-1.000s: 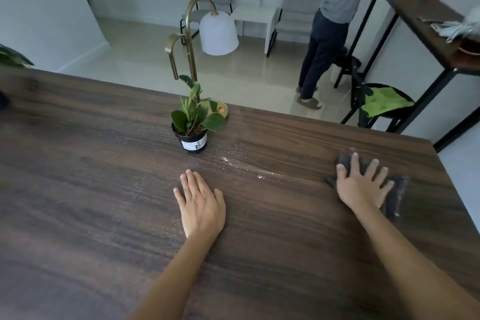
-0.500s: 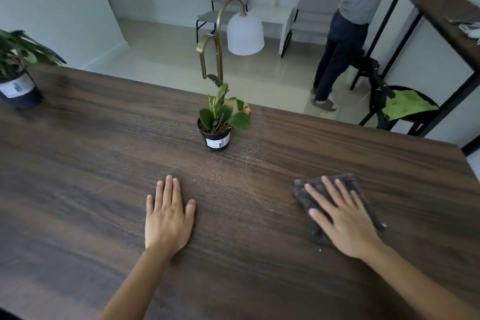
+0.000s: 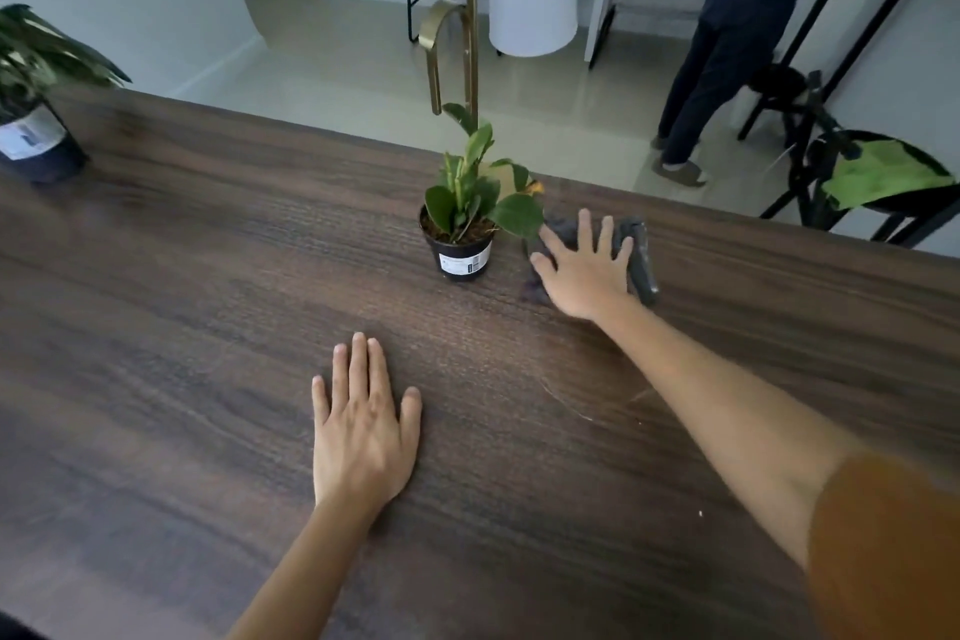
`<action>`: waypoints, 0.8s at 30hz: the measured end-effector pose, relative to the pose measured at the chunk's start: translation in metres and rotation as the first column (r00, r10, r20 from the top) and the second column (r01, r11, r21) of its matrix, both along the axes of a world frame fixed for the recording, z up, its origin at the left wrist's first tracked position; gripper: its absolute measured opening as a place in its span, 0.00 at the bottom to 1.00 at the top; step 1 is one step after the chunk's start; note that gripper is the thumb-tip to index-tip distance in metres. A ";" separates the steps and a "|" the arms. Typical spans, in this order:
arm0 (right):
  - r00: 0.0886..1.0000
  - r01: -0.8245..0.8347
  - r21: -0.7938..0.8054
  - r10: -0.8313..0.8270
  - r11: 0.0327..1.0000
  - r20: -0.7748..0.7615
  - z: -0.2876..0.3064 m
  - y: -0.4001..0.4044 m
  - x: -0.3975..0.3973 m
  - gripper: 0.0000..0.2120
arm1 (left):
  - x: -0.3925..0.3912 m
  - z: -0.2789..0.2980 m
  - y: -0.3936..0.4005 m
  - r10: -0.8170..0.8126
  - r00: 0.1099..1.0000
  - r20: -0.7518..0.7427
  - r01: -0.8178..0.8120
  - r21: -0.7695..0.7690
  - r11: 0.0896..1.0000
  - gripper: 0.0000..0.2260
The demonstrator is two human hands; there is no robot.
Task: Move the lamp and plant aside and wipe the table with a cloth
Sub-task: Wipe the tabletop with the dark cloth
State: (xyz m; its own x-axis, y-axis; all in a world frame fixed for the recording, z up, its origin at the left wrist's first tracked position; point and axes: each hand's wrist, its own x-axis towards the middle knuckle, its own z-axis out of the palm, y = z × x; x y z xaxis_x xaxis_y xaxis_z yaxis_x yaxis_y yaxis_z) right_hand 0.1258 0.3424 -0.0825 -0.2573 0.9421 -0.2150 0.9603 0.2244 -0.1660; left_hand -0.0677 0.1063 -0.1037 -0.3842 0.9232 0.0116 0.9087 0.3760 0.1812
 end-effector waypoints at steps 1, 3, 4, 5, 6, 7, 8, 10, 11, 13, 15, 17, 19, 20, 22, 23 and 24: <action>0.997 -0.073 0.017 0.073 0.997 -0.006 -0.001 -0.032 0.004 0.26 | 0.000 0.000 0.000 0.003 1.000 0.005 -0.003 0.003 1.000 0.34; 0.968 -0.246 0.055 0.248 0.968 -0.036 0.000 -0.109 0.020 0.26 | 0.001 0.001 -0.001 0.003 1.000 0.014 -0.003 0.001 1.000 0.34; 0.940 -0.329 0.067 0.334 0.942 -0.069 0.000 -0.146 0.033 0.26 | 0.001 0.000 -0.002 -0.001 1.000 0.016 0.001 -0.003 1.000 0.34; 0.913 -0.391 0.076 0.397 0.917 -0.097 0.001 -0.176 0.049 0.25 | 0.001 0.000 -0.002 -0.003 1.000 0.018 0.003 -0.006 1.000 0.34; 0.898 -0.421 0.087 0.428 0.903 -0.099 0.001 -0.192 0.067 0.25 | 0.001 0.000 -0.002 -0.002 1.000 0.020 0.002 -0.006 1.000 0.34; 0.898 -0.424 0.090 0.431 0.901 -0.088 0.001 -0.193 0.085 0.24 | 0.001 0.001 -0.001 -0.001 1.000 0.024 0.001 -0.004 1.000 0.34; 0.913 -0.397 0.100 0.403 0.912 -0.056 0.000 -0.180 0.100 0.24 | 0.002 0.001 -0.001 0.000 1.000 0.026 0.000 -0.001 1.000 0.34; 0.967 -0.252 0.146 0.253 0.957 0.009 0.000 -0.129 0.109 0.26 | 0.004 0.003 0.000 0.000 1.000 0.022 0.000 0.000 1.000 0.34; 0.989 -0.147 0.172 0.148 0.974 0.006 -0.001 -0.095 0.102 0.26 | 0.004 0.004 0.000 0.001 1.000 0.017 -0.001 0.002 1.000 0.34; 0.999 0.049 0.129 -0.046 0.990 -0.025 -0.002 -0.024 0.074 0.27 | 0.003 0.005 0.003 0.002 1.000 0.007 -0.002 -0.003 1.000 0.34; 0.985 0.172 0.051 -0.171 0.984 -0.026 0.001 0.025 0.038 0.28 | 0.003 0.005 0.011 0.000 1.000 -0.002 0.000 -0.011 1.000 0.34; 0.983 0.186 0.020 -0.186 0.982 -0.004 0.001 0.031 0.006 0.29 | 0.005 0.006 0.022 -0.009 1.000 -0.001 0.009 -0.024 1.000 0.34; 0.999 0.038 0.069 -0.037 0.997 -0.014 -0.005 -0.011 -0.012 0.29 | 0.006 0.005 0.035 -0.023 1.000 -0.004 0.023 -0.030 0.999 0.34; 0.997 -0.066 0.130 0.072 0.989 -0.042 -0.008 -0.047 -0.013 0.28 | 0.007 0.005 0.040 -0.033 0.999 -0.006 0.033 -0.031 0.999 0.34; 0.960 -0.244 0.179 0.264 0.953 -0.095 -0.007 -0.123 0.002 0.27 | 0.008 0.005 0.049 -0.054 0.999 -0.001 0.054 -0.031 0.998 0.35; 0.937 -0.312 0.155 0.330 0.937 -0.112 -0.006 -0.149 0.014 0.27 | 0.009 0.005 0.053 -0.061 0.998 0.004 0.061 -0.029 0.998 0.35; 0.921 -0.358 0.118 0.372 0.926 -0.118 -0.004 -0.159 0.025 0.26 | 0.009 0.004 0.055 -0.065 0.998 0.010 0.065 -0.026 0.998 0.34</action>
State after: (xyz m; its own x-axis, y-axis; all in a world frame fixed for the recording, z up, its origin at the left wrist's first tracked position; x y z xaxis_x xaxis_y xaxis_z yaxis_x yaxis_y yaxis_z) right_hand 0.1511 0.1830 -0.0867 -0.6076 0.7911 -0.0703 0.7785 0.5757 -0.2502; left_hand -0.0591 0.1617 -0.0997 -0.3235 0.9461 -0.0158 0.9298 0.3209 0.1804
